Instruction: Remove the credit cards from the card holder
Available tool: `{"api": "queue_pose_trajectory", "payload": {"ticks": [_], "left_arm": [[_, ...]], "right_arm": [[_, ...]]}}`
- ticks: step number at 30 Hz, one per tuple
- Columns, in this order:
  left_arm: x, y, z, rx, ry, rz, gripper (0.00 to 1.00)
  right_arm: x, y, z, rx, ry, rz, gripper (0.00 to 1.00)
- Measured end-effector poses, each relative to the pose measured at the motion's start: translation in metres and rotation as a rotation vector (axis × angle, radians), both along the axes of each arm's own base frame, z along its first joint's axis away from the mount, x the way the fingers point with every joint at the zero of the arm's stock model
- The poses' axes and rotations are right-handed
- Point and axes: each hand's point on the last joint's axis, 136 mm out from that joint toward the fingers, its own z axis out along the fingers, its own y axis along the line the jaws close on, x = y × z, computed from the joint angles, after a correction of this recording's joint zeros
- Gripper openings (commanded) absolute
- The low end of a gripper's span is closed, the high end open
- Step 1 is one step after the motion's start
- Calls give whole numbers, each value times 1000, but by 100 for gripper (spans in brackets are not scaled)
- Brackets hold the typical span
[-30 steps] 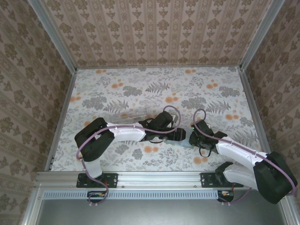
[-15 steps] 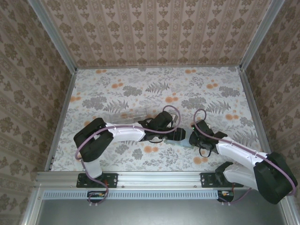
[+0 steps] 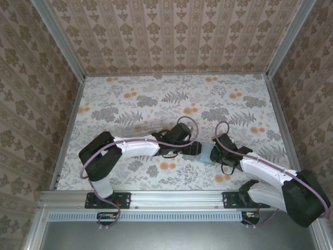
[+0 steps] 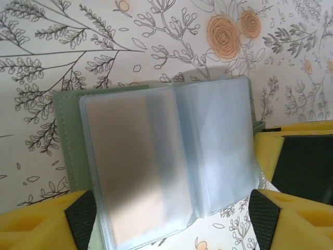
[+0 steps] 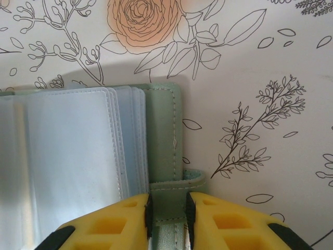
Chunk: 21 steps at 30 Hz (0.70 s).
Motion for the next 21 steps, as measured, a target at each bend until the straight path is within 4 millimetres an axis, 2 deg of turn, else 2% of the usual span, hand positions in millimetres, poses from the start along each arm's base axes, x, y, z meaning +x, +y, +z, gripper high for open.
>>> {"api": "queue_pose_trajectory", "payload": {"ticks": [4,10,21], "left_arm": [[-1,-5,-4,-2,6,-9,80],[-6,-5,-24,27,45,-24,80],[-12,-20,-21,-6,52,-62,79]], "right_arm": [[0,0,0,1,-2,0,28],[-1,0,0,1,-2,0,29],[-1,0,-1,1,-2,0,29]]}}
